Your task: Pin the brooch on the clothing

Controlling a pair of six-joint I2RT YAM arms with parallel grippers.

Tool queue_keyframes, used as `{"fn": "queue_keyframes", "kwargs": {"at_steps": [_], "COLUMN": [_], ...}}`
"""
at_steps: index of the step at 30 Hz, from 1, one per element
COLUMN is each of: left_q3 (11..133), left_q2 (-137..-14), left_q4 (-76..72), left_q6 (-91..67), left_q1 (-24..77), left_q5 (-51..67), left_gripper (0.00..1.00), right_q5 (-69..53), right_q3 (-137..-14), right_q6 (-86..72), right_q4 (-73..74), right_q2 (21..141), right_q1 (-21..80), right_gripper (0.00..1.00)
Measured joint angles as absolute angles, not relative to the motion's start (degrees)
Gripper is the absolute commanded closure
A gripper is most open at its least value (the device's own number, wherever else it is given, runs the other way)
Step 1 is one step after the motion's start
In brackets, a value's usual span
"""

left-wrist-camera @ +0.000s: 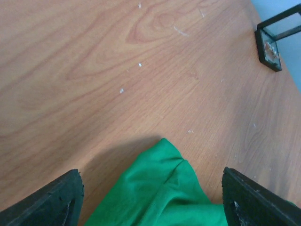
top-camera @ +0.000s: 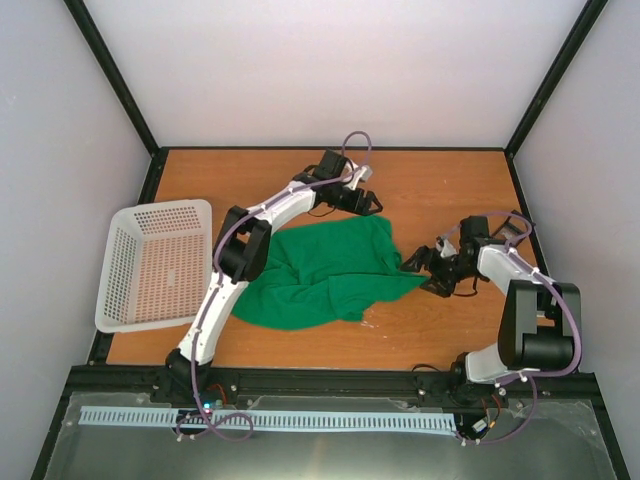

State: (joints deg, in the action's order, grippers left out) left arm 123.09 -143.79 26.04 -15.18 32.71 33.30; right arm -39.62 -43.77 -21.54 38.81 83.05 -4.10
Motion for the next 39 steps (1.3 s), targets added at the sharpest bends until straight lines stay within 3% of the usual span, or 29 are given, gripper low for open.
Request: {"fn": "queue_keyframes", "kwargs": {"at_steps": [9, 13, 15, 18, 22, 23, 29, 39], "left_q3": [123.0, 123.1, 123.7, 126.5, 128.2, 128.2, 127.9, 126.9], "left_q2": [-146.6, -146.8, -147.2, -148.8, -148.9, -148.2, -137.8, -99.4], "left_q4": [25.7, 26.0, 26.6, 27.8, 28.8, 28.9, 30.4, 26.7], "left_q6": [-16.2, -16.1, -16.0, -16.1, -17.0, -17.3, -19.0, -19.2], "left_q1": [35.0, 35.7, 35.8, 35.5, 34.1, 33.6, 28.7, 24.3], "left_q5": [37.5, 38.0, 38.3, 38.8, 38.9, 38.6, 35.6, 34.3], "left_gripper": [0.39, 0.62, 0.75, 0.98, 0.99, 0.99, 0.99, 0.99], "right_q5": [-40.0, -41.1, -42.1, -42.4, -39.7, -39.1, -36.8, -37.3], "right_q3": [-41.0, -39.3, -38.9, -39.3, -44.4, -46.2, -60.2, -95.1], "right_q6": [-24.8, -27.7, -29.9, -31.3, -30.1, -28.9, -22.3, -18.1], "right_q4": [33.0, 29.9, 28.1, 25.7, 28.3, 29.3, 36.0, 43.0], "right_q2": [85.6, 87.1, 87.6, 89.1, 90.7, 90.6, 84.4, 77.0], "right_q1": [-4.1, -4.3, -4.4, -4.5, -4.9, -4.9, -4.8, -1.4], "right_gripper": [0.2, 0.28, 0.37, 0.64, 0.94, 0.97, 0.97, 0.97]}}
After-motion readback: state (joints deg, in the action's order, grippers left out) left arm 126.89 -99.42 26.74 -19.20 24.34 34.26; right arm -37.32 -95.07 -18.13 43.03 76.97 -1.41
